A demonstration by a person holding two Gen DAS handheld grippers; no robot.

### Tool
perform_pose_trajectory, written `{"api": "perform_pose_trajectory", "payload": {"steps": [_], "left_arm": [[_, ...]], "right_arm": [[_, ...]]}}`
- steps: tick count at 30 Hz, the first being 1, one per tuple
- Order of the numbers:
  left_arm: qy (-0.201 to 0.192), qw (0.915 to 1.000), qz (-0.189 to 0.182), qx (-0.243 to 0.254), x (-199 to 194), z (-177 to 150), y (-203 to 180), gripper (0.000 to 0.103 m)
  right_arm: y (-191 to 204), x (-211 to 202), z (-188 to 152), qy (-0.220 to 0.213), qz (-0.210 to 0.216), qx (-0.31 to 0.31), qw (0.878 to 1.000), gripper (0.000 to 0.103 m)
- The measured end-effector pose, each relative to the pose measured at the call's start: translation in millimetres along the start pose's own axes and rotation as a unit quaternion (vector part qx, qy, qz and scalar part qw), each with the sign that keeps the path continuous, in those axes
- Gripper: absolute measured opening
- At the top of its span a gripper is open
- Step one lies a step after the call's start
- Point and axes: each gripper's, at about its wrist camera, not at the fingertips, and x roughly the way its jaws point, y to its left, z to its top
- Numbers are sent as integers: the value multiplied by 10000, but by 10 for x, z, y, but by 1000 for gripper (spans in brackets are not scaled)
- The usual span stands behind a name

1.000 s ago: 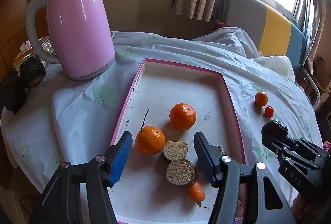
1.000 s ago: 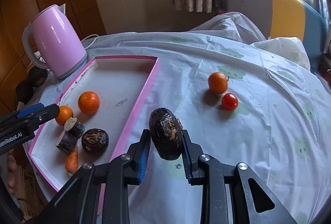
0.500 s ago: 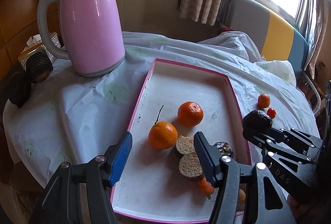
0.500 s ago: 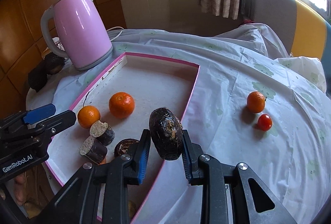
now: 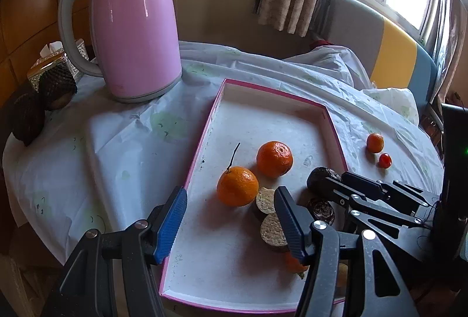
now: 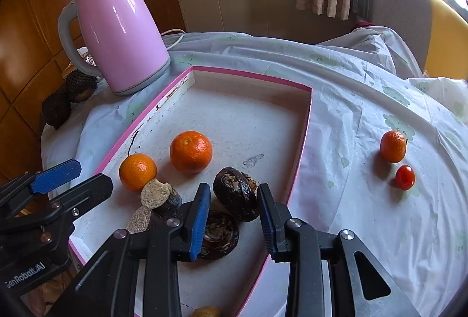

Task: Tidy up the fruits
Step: 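Lower the dark fruit into the pink tray and open the right tool, then reach to the red cherry tomato and grasp it with the right tool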

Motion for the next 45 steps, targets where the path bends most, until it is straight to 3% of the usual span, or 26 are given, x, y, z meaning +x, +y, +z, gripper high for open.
{"api": "perform_pose_trajectory", "payload": {"steps": [5,8,29,45], "left_arm": [[-21,10000,-18,5,-15,-3,-10,63],[-33,10000,-36,49,-31,-1,-42,63],[-74,9982,-244,540,-154,-73,-398,63],[-24,9951,-361,925,-144,-87,-693,63]], "right_arm": [[-41,-61,-65,-20,65,154,9999,35],[-107,-175,-84,-167,124,378,9991,43],[-456,-494,-346,-409,-251,780,9958,44],[-959,-589,-513,-458,-659,1329,9879,44]]}}
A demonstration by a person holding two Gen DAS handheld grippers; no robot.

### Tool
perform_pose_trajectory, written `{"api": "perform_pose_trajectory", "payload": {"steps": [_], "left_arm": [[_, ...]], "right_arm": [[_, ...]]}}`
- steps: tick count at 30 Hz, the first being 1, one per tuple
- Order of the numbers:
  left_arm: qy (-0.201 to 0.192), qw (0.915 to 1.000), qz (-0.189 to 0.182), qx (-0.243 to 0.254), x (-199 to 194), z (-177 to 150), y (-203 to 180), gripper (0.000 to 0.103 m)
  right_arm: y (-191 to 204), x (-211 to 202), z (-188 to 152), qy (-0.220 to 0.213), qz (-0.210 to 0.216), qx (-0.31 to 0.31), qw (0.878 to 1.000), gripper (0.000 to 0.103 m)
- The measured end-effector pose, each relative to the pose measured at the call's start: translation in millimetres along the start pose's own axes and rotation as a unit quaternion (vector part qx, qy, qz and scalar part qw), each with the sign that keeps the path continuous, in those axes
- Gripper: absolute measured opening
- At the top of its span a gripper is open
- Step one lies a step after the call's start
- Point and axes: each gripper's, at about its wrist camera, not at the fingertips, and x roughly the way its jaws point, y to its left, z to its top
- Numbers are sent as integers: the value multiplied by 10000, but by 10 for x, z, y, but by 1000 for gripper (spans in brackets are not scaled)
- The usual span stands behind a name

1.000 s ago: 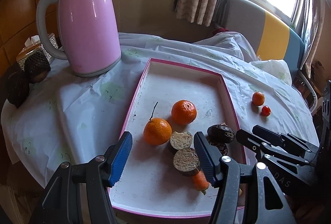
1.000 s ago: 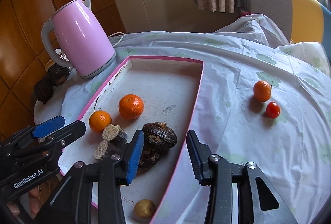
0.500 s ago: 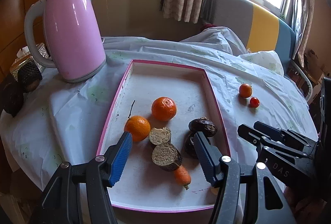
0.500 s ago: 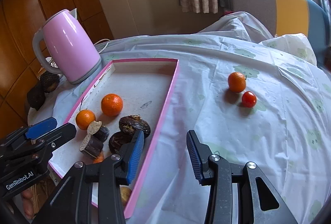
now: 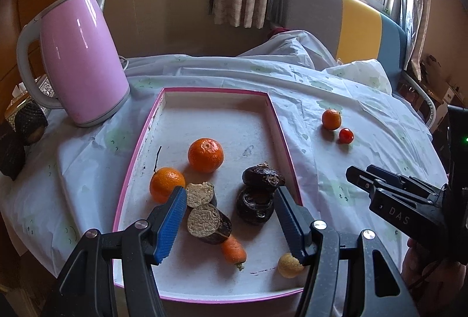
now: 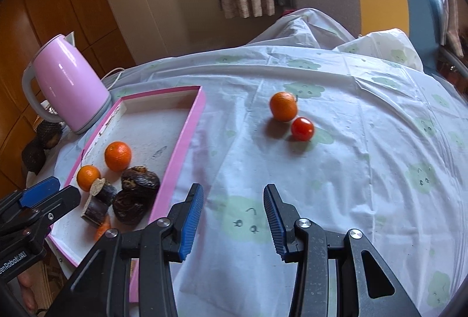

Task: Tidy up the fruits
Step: 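Reach to the red cherry tomato and grasp it with the right tool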

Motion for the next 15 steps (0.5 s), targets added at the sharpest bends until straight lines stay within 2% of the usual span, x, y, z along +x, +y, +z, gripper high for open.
{"api": "perform_pose_trajectory", "payload": {"steps": [15], "left_arm": [[131,9994,-116,287,157,70,-272,63]], "right_arm": [[-408,88,12,37,-249,431,9988,44]]}}
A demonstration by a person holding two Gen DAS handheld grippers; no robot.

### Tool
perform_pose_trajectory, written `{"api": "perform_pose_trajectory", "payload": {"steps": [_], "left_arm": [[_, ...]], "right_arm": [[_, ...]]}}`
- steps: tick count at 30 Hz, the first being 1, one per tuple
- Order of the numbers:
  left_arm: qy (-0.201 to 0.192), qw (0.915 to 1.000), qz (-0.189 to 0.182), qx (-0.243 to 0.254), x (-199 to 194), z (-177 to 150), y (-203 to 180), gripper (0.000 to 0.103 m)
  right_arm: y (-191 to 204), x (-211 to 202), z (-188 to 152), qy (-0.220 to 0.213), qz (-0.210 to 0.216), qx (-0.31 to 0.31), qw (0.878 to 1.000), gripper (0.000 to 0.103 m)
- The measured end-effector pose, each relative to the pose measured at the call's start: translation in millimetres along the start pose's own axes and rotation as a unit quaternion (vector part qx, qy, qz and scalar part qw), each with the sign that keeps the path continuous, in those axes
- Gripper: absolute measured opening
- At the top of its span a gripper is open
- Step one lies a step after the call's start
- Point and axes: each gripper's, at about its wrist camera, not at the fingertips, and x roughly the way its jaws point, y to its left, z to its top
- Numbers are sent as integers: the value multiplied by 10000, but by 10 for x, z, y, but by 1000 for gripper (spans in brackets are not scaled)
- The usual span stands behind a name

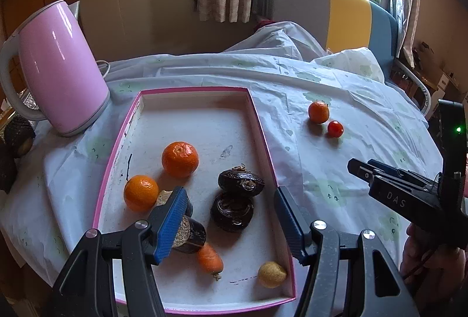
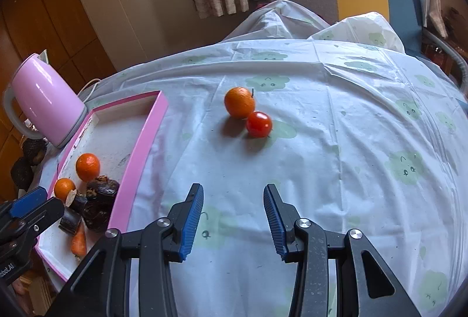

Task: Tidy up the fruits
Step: 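Reach to the red cherry tomato and grasp it with the right tool, then grasp the last tangerine with the left tool while the right tool holds the tomato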

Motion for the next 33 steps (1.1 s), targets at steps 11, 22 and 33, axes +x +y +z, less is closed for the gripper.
{"api": "perform_pose_trajectory", "payload": {"steps": [11,22,33], "left_arm": [[149,9997,-138,137,187,95,-184,63],[228,9987,-444,134,347,242,-321,63],[352,9963,-785,4,493,447,-446,63]], "right_arm": [[-223,193,132,13,-163,103,9998,44],[-284,506,413,47,-241,3,9997,44],[-248,691,543,83,-314,-210,9993,27]]}}
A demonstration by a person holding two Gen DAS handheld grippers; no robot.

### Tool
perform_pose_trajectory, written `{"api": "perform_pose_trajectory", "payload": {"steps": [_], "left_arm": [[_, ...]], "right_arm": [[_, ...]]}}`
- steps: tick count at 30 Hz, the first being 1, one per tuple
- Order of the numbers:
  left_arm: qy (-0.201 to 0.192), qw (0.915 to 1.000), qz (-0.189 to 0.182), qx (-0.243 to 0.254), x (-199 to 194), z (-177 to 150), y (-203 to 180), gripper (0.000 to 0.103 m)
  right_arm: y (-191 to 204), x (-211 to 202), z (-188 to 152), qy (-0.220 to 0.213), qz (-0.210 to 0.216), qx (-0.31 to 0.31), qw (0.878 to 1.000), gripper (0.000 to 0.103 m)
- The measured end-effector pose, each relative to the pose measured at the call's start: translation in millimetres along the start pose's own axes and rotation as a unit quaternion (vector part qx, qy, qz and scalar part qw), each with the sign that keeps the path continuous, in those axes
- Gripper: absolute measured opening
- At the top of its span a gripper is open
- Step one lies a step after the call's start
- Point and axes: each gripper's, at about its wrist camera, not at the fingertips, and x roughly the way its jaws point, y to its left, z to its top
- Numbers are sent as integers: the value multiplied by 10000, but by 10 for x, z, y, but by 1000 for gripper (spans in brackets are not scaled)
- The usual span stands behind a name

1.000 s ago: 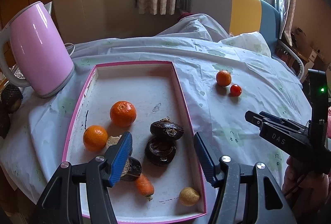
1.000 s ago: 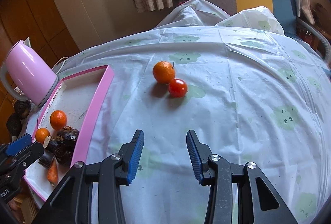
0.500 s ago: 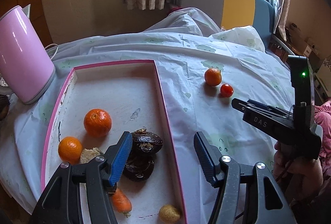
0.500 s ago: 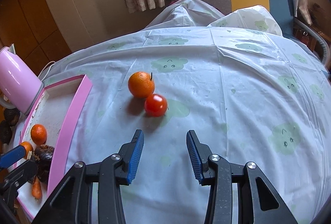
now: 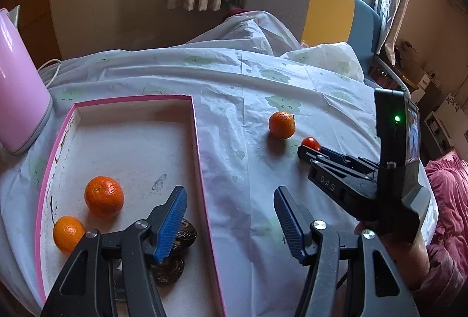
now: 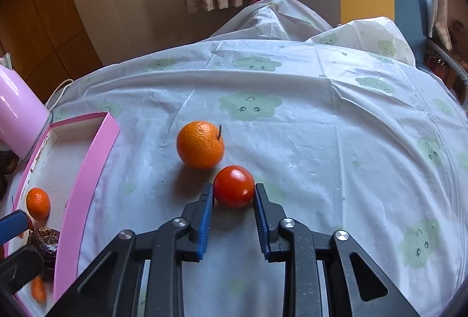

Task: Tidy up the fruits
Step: 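Grasp the last tangerine with the left tool while the right tool holds the tomato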

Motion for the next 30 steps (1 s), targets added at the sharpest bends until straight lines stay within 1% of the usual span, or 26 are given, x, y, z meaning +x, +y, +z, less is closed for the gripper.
{"api": "perform_pose_trajectory", "payload": {"steps": [4,8,10,11,17,20,21,22,24,30], "left_arm": [[91,9998,-181,8,98,115,-76,63],[202,9995,-214,96,224,250,-194,63],[227,9995,-187,147,294,314,-258,63],[254,9993,-233,158,336,348,-289,63],[317,9987,-316,229,546,518,-459,63],[344,9985,-354,239,656,597,-528,63],[330,9985,-356,242,691,623,-548,62],[335,9985,-369,239,727,645,-565,57],[366,9982,-395,255,812,690,-600,54],[472,9977,-433,213,1035,770,-659,54]], "right_arm": [[-152,-118,-93,19,-29,234,9997,27],[-329,-206,-213,50,-215,407,9989,27],[-390,-240,-251,13,-176,437,9989,27],[-407,-251,-264,0,-188,429,9989,27],[-465,-271,-316,-135,-29,497,9987,28],[-443,-261,-307,-140,-61,433,9989,28],[-429,-259,-304,-144,-89,387,9991,28],[-419,-260,-309,-154,-112,352,9992,28],[-409,-262,-316,-171,-146,316,9992,28],[-432,-253,-319,-194,-63,322,9993,28]]}}
